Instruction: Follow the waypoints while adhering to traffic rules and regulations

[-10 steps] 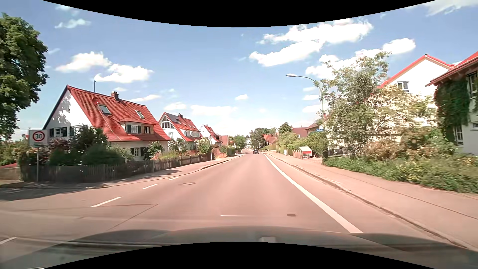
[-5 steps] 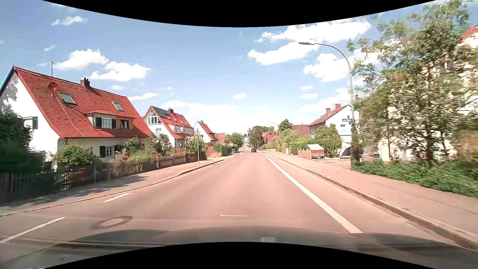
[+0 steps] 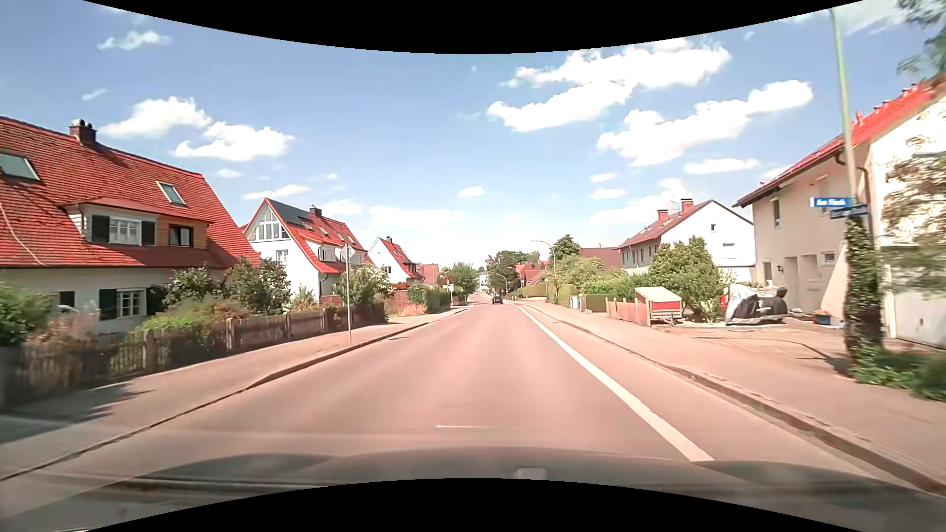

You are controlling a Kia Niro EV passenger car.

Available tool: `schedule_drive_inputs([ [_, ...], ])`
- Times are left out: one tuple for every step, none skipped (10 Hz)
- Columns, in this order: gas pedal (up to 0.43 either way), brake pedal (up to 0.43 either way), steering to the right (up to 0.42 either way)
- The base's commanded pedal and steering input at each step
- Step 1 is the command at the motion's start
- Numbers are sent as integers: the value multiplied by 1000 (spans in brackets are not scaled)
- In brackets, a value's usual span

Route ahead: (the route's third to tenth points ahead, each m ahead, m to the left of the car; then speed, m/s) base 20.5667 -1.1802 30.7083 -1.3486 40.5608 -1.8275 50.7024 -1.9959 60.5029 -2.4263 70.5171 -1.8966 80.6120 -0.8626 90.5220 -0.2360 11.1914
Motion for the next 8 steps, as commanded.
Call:
schedule_drive_inputs([
  [130,0,6],
  [130,0,6],
  [130,0,6],
  [130,0,6],
  [130,0,5],
  [138,0,5],
  [138,0,5],
  [138,0,5],
])
